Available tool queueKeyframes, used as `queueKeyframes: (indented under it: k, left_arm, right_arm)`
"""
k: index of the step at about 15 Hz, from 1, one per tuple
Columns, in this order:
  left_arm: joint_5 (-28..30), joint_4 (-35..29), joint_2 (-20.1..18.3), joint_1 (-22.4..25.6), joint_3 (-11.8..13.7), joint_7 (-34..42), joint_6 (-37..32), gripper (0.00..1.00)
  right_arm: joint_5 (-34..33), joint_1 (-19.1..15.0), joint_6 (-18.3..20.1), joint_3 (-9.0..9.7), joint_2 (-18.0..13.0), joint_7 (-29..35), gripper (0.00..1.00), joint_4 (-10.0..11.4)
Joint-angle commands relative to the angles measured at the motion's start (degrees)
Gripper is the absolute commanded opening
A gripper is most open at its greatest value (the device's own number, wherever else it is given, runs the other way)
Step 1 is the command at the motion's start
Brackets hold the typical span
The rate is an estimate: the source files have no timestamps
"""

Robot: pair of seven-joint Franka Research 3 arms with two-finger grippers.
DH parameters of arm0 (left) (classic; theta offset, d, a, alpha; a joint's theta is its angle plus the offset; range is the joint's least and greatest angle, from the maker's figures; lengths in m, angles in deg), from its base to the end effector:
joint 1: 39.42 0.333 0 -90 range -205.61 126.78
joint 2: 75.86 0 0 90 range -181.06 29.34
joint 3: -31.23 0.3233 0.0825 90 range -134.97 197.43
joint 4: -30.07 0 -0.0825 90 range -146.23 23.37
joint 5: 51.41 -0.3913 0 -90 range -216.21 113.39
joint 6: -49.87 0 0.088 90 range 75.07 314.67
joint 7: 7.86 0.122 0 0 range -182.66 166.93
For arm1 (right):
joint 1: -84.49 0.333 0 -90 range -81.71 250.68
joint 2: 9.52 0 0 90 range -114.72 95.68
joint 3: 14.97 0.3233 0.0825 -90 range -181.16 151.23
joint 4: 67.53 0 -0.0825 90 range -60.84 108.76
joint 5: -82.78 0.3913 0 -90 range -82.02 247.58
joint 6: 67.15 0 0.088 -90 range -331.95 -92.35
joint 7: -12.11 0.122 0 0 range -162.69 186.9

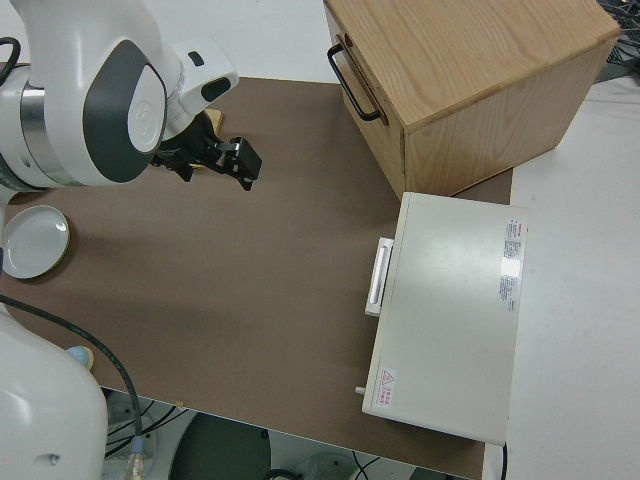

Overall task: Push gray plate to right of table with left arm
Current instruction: 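Move the left gripper away from the corn basket toward the gray plate, then lower the left gripper against the gray plate's edge nearest the robot's left side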

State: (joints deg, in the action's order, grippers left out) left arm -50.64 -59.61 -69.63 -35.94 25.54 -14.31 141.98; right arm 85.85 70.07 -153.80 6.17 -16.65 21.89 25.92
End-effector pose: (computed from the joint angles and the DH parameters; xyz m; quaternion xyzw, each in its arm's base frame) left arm 0.5940 -0.0217 0.5600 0.9987 0.0376 -0.0337 0.0096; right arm 0.5125 0.0800 0.6453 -0.9996 0.0265 0.0019 0.0041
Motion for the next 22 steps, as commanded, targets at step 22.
queueKeyframes:
  k: [22]
  left_arm:
    - [-0.15,-46.90,-7.55,3.81,1.12,8.21,34.54,0.90]
  right_arm:
    - [1.23,-1.40,-0.01,0.83,-1.57,0.59,0.996,1.56]
